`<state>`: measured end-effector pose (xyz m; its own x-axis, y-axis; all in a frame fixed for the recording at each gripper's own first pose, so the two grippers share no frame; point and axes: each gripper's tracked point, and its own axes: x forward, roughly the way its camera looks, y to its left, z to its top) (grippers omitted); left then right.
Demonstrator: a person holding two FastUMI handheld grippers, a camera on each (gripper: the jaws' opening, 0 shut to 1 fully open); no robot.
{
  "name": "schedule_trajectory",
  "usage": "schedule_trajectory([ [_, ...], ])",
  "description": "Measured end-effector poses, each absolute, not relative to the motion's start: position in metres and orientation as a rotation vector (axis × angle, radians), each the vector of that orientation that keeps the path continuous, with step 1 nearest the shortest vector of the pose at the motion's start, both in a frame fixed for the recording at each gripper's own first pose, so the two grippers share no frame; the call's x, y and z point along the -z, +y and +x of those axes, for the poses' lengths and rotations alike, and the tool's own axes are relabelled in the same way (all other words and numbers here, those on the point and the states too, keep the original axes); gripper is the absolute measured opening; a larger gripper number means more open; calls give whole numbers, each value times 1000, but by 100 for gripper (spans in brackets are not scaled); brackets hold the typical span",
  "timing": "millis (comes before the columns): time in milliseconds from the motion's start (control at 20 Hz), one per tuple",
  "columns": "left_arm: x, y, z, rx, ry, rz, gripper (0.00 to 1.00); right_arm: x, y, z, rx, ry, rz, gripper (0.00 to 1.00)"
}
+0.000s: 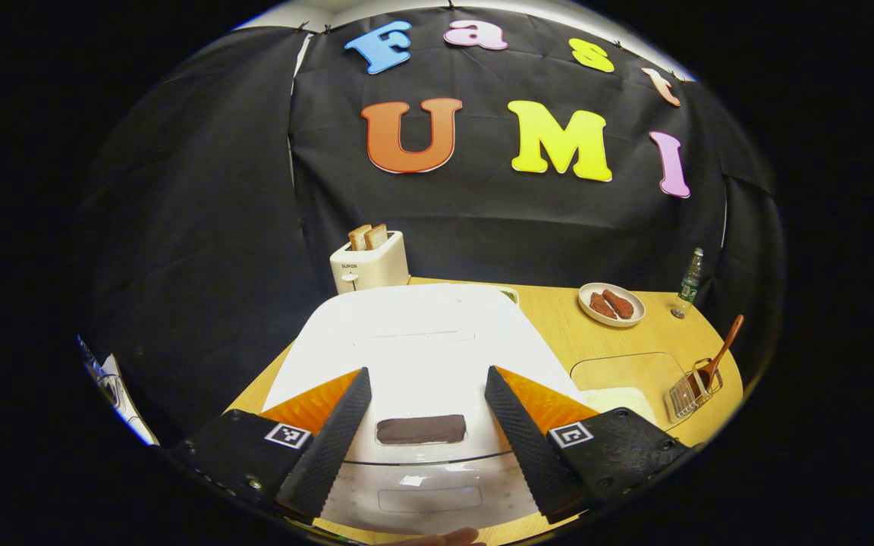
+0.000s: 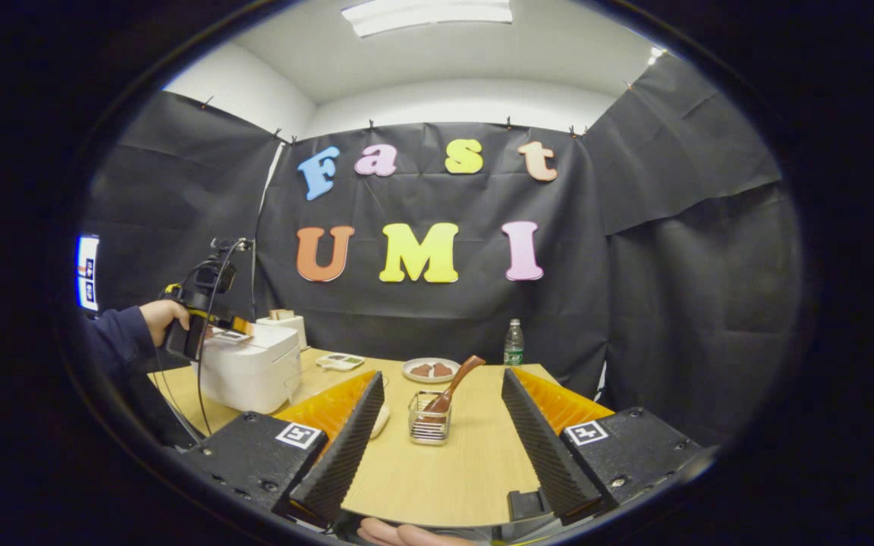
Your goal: Close the left gripper, press the button to open the rice cooker; take a wooden spoon from the chopstick holder with the right hand, scoop a spoonful of rice and pour it into the rice cooker, then put the wooden spoon back into the chopstick holder.
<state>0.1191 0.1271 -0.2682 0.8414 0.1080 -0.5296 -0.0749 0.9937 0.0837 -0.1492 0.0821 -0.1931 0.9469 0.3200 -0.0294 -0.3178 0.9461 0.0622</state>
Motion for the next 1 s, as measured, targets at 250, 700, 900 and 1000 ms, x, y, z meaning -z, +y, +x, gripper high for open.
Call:
schedule_trajectory([
  [250, 271, 126, 112, -111, 541, 60, 99, 207, 104, -153, -382, 66, 40, 100],
  [700, 272, 128, 114, -114, 545, 58, 100, 215, 98, -151, -368, 73, 34, 100],
  [900, 269, 127, 117, -103, 525, 56, 99, 214, 98, -148, -360, 76, 32, 100],
  [1000, 268, 122, 113, -68, 512, 72, 98, 208, 95, -145, -346, 65, 26, 100],
])
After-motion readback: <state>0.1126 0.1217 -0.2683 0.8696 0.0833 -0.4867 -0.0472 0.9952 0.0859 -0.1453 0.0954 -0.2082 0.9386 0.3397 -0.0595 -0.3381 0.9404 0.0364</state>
